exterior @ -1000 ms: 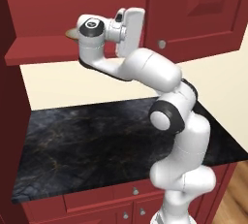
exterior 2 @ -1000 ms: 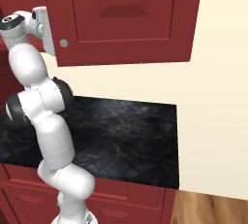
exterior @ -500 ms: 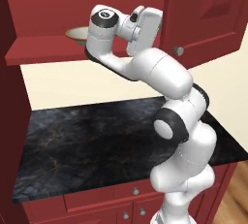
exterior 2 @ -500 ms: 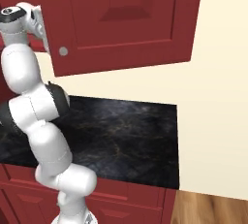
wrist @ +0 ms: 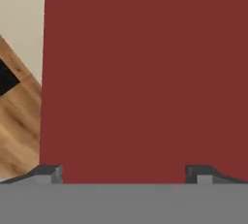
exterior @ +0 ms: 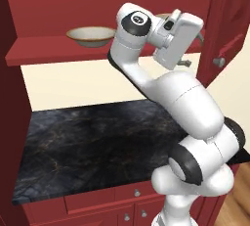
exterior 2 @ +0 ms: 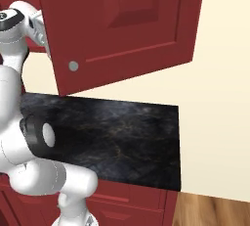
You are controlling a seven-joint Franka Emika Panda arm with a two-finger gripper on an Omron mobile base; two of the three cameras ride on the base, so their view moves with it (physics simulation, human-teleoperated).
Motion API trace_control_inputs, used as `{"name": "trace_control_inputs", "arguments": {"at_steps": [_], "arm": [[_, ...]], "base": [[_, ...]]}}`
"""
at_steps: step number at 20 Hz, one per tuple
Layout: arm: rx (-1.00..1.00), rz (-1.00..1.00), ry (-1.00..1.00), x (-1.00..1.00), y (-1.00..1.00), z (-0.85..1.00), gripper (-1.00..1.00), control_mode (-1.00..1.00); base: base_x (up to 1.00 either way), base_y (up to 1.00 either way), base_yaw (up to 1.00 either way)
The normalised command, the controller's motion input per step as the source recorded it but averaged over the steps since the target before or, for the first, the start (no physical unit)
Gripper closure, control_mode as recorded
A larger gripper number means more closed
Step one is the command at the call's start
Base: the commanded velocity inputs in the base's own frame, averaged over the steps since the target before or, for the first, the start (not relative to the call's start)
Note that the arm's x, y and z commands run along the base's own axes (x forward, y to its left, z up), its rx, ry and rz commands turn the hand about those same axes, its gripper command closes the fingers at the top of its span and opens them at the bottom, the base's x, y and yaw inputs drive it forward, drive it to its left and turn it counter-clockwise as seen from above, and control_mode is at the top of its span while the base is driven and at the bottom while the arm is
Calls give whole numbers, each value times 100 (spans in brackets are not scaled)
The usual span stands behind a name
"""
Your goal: Move the bowls from the cabinet to the plates on the dining table.
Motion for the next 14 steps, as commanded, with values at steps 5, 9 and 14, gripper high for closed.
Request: {"name": "trace_control_inputs", "arguments": {"at_steps": [5, 9, 14], "arm": [[-7, 0, 0, -79, -65, -10, -100, -100], [-25, 3, 15, -21, -50, -26, -100, -100], [-21, 22, 16, -4, -18, -2, -100, -100]], "base": [[0, 0, 0], [0, 0, 0], [0, 0, 0]]}}
